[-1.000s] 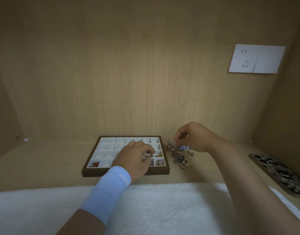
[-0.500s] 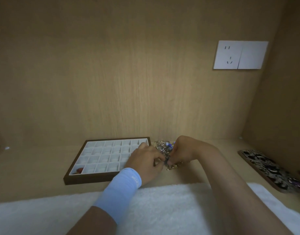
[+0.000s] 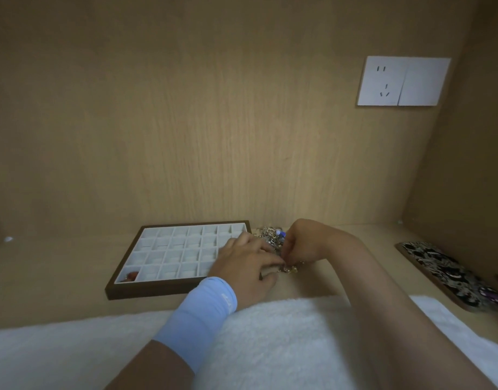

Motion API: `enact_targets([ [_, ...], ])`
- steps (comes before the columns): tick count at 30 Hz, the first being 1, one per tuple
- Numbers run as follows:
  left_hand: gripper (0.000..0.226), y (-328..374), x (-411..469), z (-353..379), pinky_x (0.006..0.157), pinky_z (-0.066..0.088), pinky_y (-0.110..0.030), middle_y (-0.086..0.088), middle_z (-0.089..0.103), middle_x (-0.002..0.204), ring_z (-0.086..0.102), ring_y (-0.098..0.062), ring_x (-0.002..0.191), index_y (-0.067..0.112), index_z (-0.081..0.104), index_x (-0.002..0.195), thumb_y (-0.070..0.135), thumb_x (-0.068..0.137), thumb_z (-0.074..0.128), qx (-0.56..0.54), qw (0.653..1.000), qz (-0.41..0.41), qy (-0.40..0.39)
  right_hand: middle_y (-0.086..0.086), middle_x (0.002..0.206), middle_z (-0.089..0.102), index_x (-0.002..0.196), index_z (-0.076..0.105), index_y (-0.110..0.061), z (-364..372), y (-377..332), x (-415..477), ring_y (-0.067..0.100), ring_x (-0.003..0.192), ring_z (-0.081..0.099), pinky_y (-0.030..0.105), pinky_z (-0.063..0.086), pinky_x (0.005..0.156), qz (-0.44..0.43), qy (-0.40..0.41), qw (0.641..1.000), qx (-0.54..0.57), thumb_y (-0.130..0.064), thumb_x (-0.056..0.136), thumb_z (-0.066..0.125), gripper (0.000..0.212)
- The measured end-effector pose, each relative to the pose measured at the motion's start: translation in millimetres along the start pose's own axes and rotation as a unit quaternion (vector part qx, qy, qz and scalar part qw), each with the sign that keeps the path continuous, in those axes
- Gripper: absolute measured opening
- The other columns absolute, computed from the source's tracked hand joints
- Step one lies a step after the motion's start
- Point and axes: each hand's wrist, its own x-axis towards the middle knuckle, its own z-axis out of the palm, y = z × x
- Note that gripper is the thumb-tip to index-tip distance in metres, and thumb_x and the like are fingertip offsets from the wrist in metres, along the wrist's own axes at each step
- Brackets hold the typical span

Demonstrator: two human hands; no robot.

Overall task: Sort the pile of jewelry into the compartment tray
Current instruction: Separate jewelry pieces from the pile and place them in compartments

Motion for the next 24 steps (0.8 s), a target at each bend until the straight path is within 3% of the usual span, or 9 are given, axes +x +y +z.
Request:
enact_targets([
  [3, 0.036, 3.1, 0.7, 0.4, 0.104, 0.023, -0.027, 0.022, 0.054, 0.122, 0.033, -0.007, 0.119, 0.041, 0.060, 0.122, 0.043, 0.088, 0.050, -0.005, 1.000, 0.018, -0.020, -0.010, 0.070, 0.064, 0.077, 0.078, -0.027, 2.8, -4.5, 1.7, 0.014, 0.079, 0.064, 0.027, 0.053, 0.077, -0.002, 0.008, 1.000, -0.017, -0.021, 0.075, 0.073, 0.008],
  [7, 0.025, 1.0, 1.4, 0.1, 0.103, 0.028, -0.028, 0.020, 0.061, 0.111, 0.040, -0.006, 0.112, 0.037, 0.067, 0.110, 0.037, 0.088, 0.056, -0.051, 0.999, -0.003, 0.015, -0.013, 0.069, 0.069, 0.050, 0.067, -0.045, 5.0, -3.5, 4.8, 0.011, 0.082, 0.070, 0.029, 0.058, 0.081, 0.009, 0.025, 1.000, -0.007, -0.032, 0.069, 0.080, 0.027],
  [11, 0.019, -5.1, 3.6, -2.5, 0.100, 0.037, -0.031, 0.019, 0.065, 0.103, 0.045, -0.007, 0.107, 0.035, 0.070, 0.102, 0.032, 0.089, 0.055, -0.118, 0.990, -0.055, 0.061, -0.015, 0.071, 0.068, 0.062, 0.070, -0.041, 5.7, -4.2, 2.9, 0.010, 0.081, 0.068, 0.030, 0.058, 0.080, 0.005, 0.025, 1.000, -0.010, -0.029, 0.068, 0.081, 0.017],
  [14, 0.019, -10.3, 3.8, -8.5, 0.095, 0.038, -0.023, 0.020, 0.064, 0.101, 0.046, -0.006, 0.104, 0.035, 0.070, 0.102, 0.025, 0.091, 0.059, -0.143, 0.984, -0.084, 0.059, -0.018, 0.074, 0.067, 0.077, 0.077, -0.038, 6.1, -3.5, 3.4, 0.008, 0.082, 0.067, 0.029, 0.057, 0.081, -0.007, 0.031, 0.999, -0.015, -0.030, 0.069, 0.083, 0.013],
  [20, 0.019, -15.9, 3.3, -21.5, 0.084, 0.038, -0.019, 0.015, 0.064, 0.097, 0.050, -0.005, 0.092, 0.033, 0.071, 0.099, 0.021, 0.091, 0.059, -0.170, 0.976, -0.127, 0.053, -0.015, 0.073, 0.069, 0.062, 0.072, -0.036, 6.4, -3.7, 2.6, 0.010, 0.081, 0.069, 0.028, 0.059, 0.076, 0.003, 0.036, 0.999, -0.013, -0.027, 0.068, 0.077, 0.013],
  [24, 0.016, -18.3, 4.0, -30.2, 0.084, 0.048, -0.020, 0.018, 0.068, 0.094, 0.061, -0.004, 0.089, 0.032, 0.072, 0.096, 0.021, 0.091, 0.062, -0.226, 0.960, -0.155, 0.054, -0.009, 0.068, 0.073, 0.074, 0.079, -0.022, -5.2, -3.0, -1.3, 0.002, 0.063, 0.065, 0.024, 0.054, 0.064, -0.021, 0.044, 0.995, 0.091, -0.018, 0.075, 0.075, 0.006],
])
